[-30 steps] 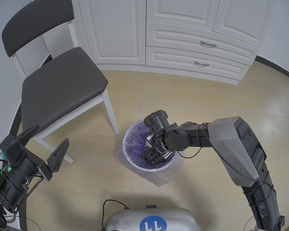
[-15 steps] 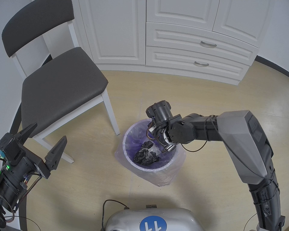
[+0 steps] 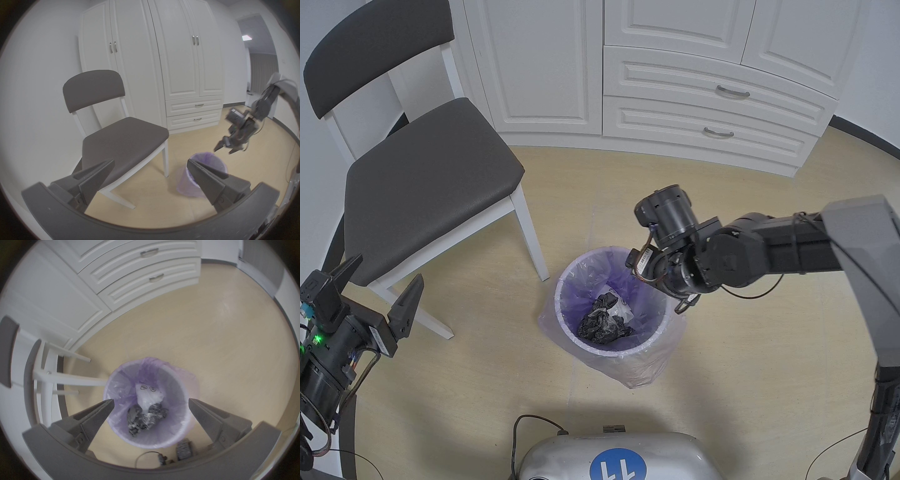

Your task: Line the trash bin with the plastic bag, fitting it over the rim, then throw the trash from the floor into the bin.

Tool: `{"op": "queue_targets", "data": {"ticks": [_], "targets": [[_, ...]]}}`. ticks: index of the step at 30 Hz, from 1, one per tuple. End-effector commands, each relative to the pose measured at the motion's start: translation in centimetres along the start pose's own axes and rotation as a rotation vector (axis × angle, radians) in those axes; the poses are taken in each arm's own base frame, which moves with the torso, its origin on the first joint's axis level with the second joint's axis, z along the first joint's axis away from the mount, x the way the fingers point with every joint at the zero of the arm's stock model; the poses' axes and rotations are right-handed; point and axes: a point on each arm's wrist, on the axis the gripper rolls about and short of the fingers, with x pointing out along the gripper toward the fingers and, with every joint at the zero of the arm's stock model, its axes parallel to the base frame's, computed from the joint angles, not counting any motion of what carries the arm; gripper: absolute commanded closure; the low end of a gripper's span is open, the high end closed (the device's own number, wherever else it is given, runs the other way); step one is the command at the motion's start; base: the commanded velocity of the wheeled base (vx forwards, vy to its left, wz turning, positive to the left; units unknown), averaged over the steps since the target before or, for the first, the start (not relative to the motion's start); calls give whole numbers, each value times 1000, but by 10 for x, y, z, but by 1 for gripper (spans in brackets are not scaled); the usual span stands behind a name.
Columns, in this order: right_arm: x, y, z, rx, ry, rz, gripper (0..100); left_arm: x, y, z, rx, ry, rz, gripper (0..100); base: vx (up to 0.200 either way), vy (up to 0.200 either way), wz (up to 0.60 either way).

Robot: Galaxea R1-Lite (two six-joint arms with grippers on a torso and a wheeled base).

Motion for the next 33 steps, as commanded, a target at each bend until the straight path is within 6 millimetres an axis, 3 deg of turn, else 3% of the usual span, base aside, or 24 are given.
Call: {"op": "queue_targets", "data": {"ticks": [1, 7, 10, 12, 14, 20, 26, 33], "targets": [[-98, -36, 28, -177, -82, 155, 0, 9, 3, -6, 31, 60, 103, 0, 0, 0, 0], [-117, -93, 28, -423, -239, 330, 0, 9, 3, -7, 35, 70, 102, 0, 0, 0, 0], [-116, -110, 26, -500, -289, 352, 0, 8, 2, -10, 41, 83, 97, 0, 0, 0, 0], [-107, -132, 25, -608, -367, 350, 0, 11, 0, -15, 45, 110, 91, 0, 0, 0, 0], [-104, -138, 27, -635, -396, 347, 0, 14, -1, -17, 46, 120, 90, 0, 0, 0, 0], [-82, -175, 37, -728, -426, 251, 0, 32, 5, -33, 59, 213, 164, 0, 0, 0, 0], [-73, -211, 44, -851, -416, 95, 0, 38, 7, -32, 13, 205, 183, 0, 0, 0, 0], [-61, -238, 42, -947, -512, 3, 0, 48, 4, -38, -23, 209, 187, 0, 0, 0, 0]]}}
